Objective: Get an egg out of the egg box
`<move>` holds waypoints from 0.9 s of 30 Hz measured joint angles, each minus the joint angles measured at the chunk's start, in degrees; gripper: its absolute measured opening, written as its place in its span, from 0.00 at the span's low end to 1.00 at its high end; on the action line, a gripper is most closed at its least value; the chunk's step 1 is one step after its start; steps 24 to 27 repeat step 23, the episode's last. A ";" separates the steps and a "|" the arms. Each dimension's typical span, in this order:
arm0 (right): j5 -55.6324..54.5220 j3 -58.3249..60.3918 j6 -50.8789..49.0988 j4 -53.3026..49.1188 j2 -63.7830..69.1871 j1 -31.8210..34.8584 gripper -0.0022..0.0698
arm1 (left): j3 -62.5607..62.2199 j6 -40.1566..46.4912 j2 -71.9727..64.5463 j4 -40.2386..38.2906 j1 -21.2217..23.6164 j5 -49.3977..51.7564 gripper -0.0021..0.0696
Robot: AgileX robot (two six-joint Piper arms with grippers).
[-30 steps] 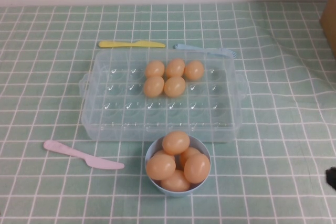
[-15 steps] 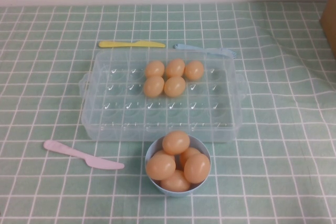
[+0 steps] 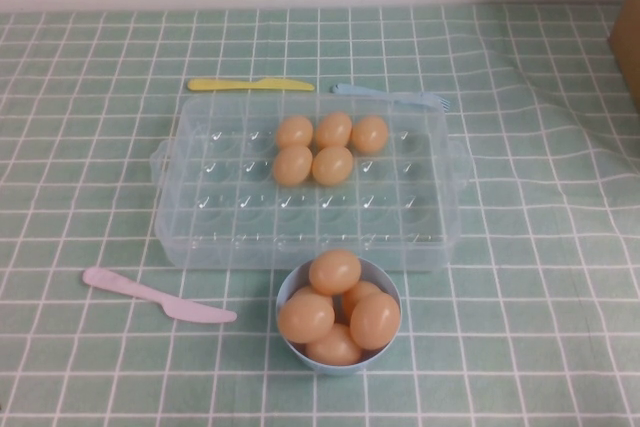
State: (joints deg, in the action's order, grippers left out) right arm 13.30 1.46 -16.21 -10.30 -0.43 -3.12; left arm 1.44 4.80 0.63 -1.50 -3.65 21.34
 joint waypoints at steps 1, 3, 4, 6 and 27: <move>0.52 0.00 3.98 3.52 0.00 0.00 0.01 | 0.00 0.00 0.00 0.00 0.00 0.00 0.02; 2.29 0.00 12.58 11.45 0.00 0.00 0.01 | 0.00 0.00 0.00 0.00 0.00 0.00 0.02; 3.40 0.00 15.18 13.91 0.00 0.00 0.01 | 0.00 0.00 0.00 0.00 0.00 0.00 0.02; 6.59 0.00 19.01 17.32 0.00 0.00 0.01 | 0.00 0.00 0.00 0.00 0.00 0.00 0.02; 9.70 0.00 21.92 19.73 0.00 0.00 0.01 | 0.00 0.00 0.00 0.00 0.00 0.00 0.02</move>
